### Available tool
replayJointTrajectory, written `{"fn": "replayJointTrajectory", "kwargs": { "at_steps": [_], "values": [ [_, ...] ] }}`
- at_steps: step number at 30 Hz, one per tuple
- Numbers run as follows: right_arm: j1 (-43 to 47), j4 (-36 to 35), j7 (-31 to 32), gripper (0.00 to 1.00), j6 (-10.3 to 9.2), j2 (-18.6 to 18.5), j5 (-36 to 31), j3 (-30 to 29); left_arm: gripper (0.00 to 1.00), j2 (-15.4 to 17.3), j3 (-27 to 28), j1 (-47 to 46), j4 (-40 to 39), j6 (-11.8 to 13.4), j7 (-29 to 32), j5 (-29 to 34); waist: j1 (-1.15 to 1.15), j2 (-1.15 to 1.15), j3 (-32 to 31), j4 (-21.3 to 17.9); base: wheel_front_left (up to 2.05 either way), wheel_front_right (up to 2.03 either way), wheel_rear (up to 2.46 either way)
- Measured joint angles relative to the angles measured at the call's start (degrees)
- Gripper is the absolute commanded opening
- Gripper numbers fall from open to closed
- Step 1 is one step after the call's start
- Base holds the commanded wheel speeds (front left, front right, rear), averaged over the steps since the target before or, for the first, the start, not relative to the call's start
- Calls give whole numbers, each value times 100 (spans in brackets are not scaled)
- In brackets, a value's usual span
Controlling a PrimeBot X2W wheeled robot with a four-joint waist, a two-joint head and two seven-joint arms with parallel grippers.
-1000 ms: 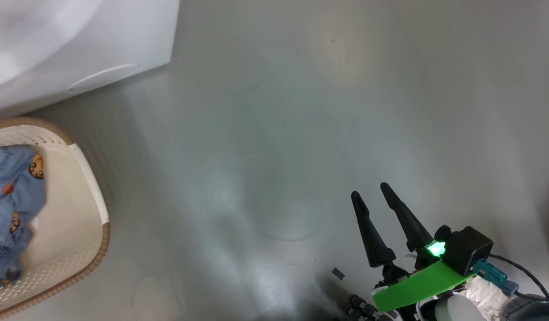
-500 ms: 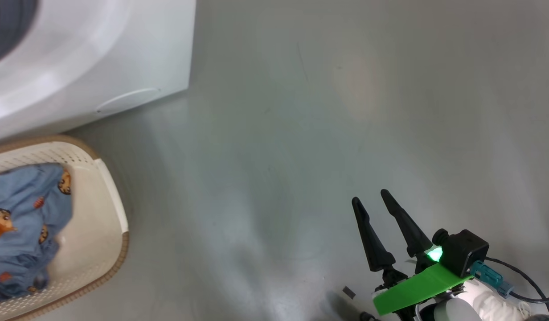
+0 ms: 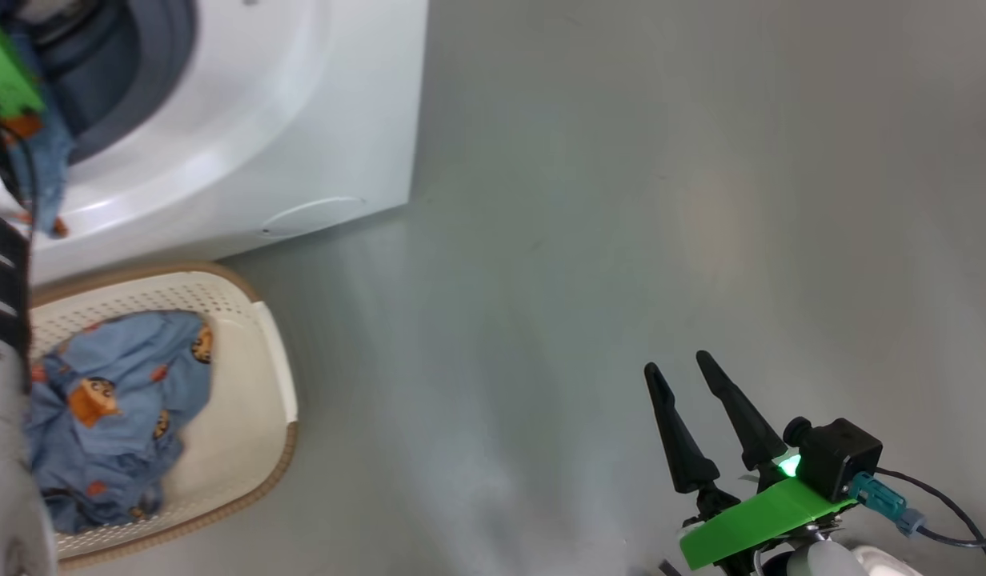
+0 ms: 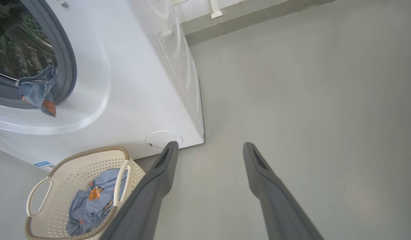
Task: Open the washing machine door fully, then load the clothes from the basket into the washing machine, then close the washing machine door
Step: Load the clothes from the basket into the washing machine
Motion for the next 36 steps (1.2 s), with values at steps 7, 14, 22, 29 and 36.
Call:
{"fn": "replayJointTrajectory", "kwargs": {
  "at_steps": [7,14,22,29,36],
  "values": [
    [-1,23,0,100,0,-10,-148,-152,100,-386,45,673,-491,-4,0,-196,0,0,-262,392,0,0,0],
    [-5,-103,0,100,0,-27,-336,-476,100,-731,-20,1137,-970,-231,-1,-324,0,0,-317,782,0,0,0],
    [-10,-205,0,100,0,-36,-392,-659,100,-910,-179,1948,-1674,-336,0,-346,0,0,-254,1110,0,0,0],
    [-12,-280,0,100,0,-77,-444,-767,100,-1047,-299,2966,-2681,-322,0,-433,0,0,-200,1364,0,0,0],
    [-16,-298,0,100,0,-121,-491,-797,100,-1103,-490,4163,-3834,-126,0,-591,0,0,-208,1567,0,0,0]
  ]
}}
